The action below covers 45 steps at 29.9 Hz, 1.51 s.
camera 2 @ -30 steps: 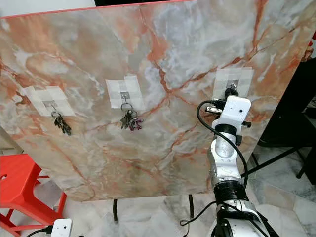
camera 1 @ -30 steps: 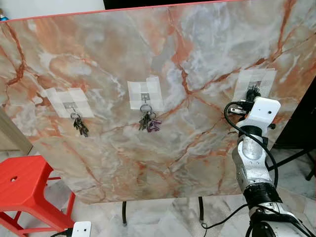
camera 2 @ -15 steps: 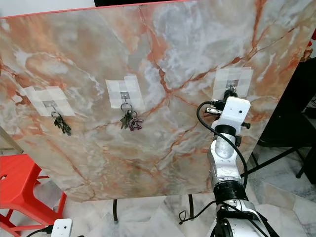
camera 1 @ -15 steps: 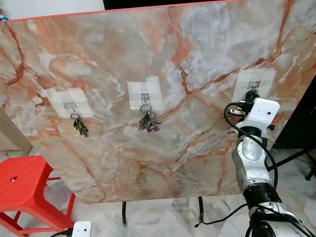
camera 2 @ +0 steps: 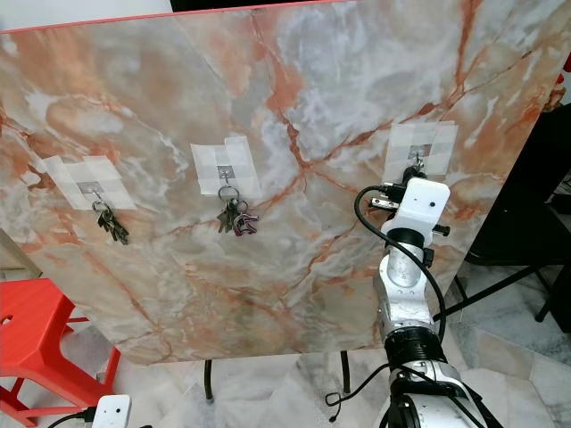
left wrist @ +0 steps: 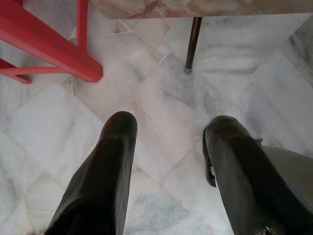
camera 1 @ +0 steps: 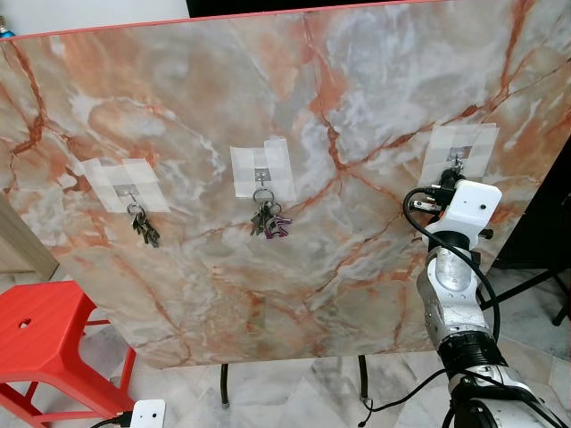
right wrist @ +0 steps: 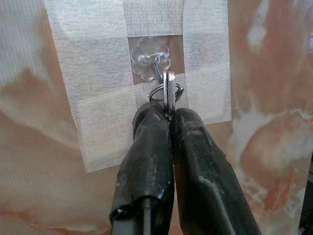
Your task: Hang keys on a hook
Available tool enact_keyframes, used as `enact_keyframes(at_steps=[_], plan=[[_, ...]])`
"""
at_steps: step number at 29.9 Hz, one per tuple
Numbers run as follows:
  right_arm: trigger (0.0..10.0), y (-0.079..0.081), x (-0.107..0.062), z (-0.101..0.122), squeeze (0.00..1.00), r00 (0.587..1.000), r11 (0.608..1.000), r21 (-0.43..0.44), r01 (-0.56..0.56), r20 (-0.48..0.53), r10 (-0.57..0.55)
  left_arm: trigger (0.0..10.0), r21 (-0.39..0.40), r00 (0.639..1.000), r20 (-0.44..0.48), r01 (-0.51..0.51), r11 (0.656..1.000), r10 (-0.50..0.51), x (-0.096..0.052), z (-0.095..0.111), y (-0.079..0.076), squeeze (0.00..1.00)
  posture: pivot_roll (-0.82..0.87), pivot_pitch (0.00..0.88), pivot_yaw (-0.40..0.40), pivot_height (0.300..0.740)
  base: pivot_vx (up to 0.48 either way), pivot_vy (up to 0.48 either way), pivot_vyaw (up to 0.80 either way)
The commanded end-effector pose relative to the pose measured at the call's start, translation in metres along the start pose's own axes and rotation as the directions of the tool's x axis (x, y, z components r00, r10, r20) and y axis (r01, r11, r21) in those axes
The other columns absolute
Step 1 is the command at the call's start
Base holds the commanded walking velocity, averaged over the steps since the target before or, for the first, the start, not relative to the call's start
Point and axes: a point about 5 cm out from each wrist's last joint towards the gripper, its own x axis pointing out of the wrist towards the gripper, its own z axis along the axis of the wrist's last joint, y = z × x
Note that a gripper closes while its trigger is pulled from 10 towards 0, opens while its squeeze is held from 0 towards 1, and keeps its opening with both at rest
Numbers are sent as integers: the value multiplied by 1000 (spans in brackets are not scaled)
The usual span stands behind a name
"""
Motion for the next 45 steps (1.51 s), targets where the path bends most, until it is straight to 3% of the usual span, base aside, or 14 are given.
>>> enact_keyframes(at_steps=[1, 25, 36, 45], plan=[[10000, 4, 0, -1, 0, 1000, 1000, 4, -11, -14, 11, 10000, 22, 1000, -9, -16, 1000, 16, -1, -3, 5, 0, 41, 0, 56, 740, 0, 0, 0], [10000, 5, -3, -1, 0, 999, 999, -23, -36, 7, 36, 10000, 24, 1000, 1, -14, 1000, 14, -1, -1, 4, 0, 41, 0, 56, 740, 0, 0, 0], [10000, 6, 1, 20, 0, 992, 999, 3, -51, 120, 51, 10000, 25, 1000, -5, -14, 1000, 14, -1, -3, 5, 0, 39, 0, 57, 740, 0, 0, 0], [10000, 0, 3, 17, 0, 996, 1000, 6, -12, 91, 11, 10000, 25, 1000, -5, -13, 1000, 13, -1, -2, 5, 0, 40, 0, 59, 740, 0, 0, 0]])
